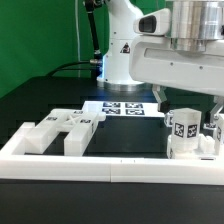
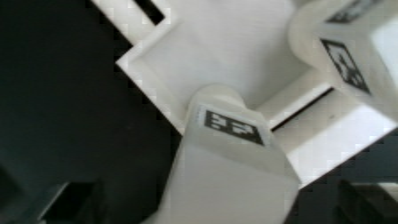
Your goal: Assemble chair
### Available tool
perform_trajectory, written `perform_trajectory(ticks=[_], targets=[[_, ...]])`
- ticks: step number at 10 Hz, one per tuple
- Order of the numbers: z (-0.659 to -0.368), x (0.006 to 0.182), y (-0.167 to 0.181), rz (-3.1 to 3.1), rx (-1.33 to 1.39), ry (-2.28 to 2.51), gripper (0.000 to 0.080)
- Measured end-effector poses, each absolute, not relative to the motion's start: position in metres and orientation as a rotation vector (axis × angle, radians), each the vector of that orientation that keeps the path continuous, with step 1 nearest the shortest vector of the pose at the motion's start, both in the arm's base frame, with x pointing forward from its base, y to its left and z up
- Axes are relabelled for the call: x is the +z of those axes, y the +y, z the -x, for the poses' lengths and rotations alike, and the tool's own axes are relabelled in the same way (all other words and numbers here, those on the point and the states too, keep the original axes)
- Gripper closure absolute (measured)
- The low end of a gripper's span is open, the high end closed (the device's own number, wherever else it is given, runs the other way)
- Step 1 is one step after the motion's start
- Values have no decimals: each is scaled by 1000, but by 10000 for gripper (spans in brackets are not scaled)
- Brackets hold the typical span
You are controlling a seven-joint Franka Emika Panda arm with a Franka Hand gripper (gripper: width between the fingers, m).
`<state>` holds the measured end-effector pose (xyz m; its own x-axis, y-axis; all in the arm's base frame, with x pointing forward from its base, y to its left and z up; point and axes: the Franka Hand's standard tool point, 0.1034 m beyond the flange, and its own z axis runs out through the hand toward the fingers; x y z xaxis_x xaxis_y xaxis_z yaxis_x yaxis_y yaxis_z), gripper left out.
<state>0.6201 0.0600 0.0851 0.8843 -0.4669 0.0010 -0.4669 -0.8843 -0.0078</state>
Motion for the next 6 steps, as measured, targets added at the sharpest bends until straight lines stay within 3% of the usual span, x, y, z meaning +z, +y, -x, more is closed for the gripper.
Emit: perform_trajectory(ticks=[6], targets=[[-620,85,60,3135,-12,-55,150]])
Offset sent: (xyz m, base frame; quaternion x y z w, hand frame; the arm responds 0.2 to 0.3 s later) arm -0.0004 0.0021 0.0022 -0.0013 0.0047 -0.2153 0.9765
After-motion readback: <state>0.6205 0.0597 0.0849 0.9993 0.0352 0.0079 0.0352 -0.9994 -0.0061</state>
